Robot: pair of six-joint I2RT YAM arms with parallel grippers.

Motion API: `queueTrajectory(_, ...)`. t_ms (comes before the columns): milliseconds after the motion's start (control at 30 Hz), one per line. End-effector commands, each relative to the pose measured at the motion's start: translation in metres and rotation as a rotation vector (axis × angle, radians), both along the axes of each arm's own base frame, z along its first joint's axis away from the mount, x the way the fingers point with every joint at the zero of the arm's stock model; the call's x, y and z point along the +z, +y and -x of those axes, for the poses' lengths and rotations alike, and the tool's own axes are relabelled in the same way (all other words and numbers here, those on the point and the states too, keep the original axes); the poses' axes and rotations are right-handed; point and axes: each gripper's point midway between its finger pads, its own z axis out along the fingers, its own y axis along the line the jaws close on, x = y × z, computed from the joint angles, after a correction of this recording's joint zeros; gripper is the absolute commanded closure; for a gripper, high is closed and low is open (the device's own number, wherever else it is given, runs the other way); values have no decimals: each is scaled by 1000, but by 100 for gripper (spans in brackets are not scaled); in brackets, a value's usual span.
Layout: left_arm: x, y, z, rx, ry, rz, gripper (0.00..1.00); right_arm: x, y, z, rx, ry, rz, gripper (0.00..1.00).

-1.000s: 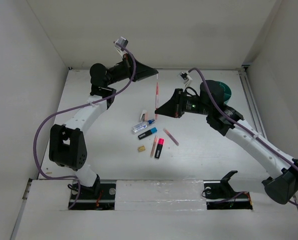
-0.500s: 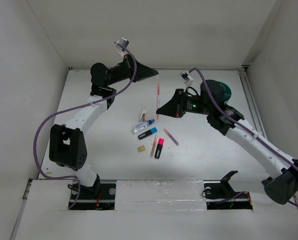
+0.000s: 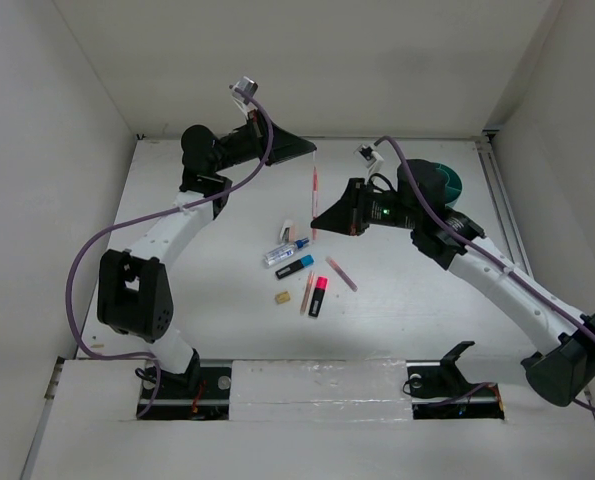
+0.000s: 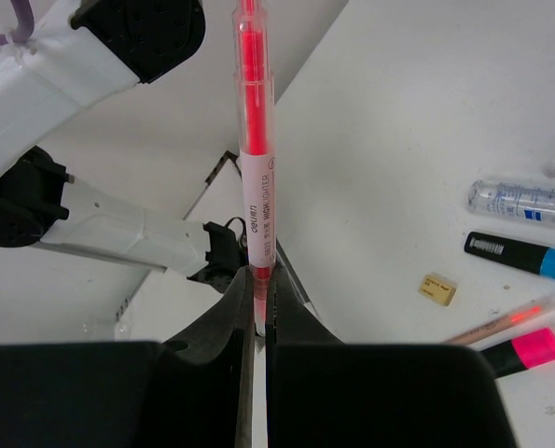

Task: Sort the stationery into containers
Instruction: Cap the pen

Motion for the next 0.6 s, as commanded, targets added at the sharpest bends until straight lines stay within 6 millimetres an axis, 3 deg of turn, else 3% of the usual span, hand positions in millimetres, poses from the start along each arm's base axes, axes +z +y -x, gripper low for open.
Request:
queueTrajectory(0,28,7,24,-8,-131,23,100,27,0,-3,5,-92,-39,100)
queueTrajectory(567,25,9,29,-9,-131,24,100,26,2,-10,5,-85,-35,100)
